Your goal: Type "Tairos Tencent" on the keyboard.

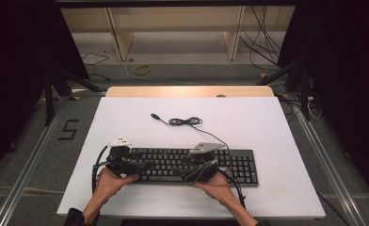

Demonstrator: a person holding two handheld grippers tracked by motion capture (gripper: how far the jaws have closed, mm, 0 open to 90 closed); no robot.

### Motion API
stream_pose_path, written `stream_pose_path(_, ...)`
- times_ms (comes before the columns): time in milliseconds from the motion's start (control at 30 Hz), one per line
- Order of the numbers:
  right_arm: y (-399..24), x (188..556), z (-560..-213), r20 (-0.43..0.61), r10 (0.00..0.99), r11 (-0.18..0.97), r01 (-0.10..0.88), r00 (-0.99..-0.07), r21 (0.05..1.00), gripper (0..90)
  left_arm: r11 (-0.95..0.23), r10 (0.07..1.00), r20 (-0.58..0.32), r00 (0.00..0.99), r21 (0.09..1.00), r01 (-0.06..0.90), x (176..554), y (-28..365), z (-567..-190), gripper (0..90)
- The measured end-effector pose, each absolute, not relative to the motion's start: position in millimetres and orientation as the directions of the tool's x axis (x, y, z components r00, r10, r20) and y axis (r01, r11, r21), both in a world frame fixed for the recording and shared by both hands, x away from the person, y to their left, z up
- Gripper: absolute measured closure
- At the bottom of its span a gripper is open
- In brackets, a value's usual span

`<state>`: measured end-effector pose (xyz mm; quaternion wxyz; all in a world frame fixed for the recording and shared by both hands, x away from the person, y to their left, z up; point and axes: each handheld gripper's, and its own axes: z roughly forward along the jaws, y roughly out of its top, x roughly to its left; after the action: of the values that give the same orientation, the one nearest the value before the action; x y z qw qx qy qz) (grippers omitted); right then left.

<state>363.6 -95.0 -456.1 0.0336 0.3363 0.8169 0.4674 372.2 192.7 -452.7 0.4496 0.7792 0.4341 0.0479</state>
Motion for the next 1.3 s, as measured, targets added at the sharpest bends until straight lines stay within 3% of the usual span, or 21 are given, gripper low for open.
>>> stream_pose_path(933, -70, 373, -470, 0.223, 0.583, 0.434, 0.532, -0.781, 0.727, 88.5, -0.190, 0.715, -0.323, 0.620, 0.763, 0.617, 355, 204, -457, 28.1)
stream_pose_path(1300, -60, 374, -477, 0.201, 0.572, 0.476, 0.521, -0.795, 0.708, 90.0, -0.188, 0.712, -0.320, 0.625, 0.770, 0.609, 352, 205, -459, 28.1)
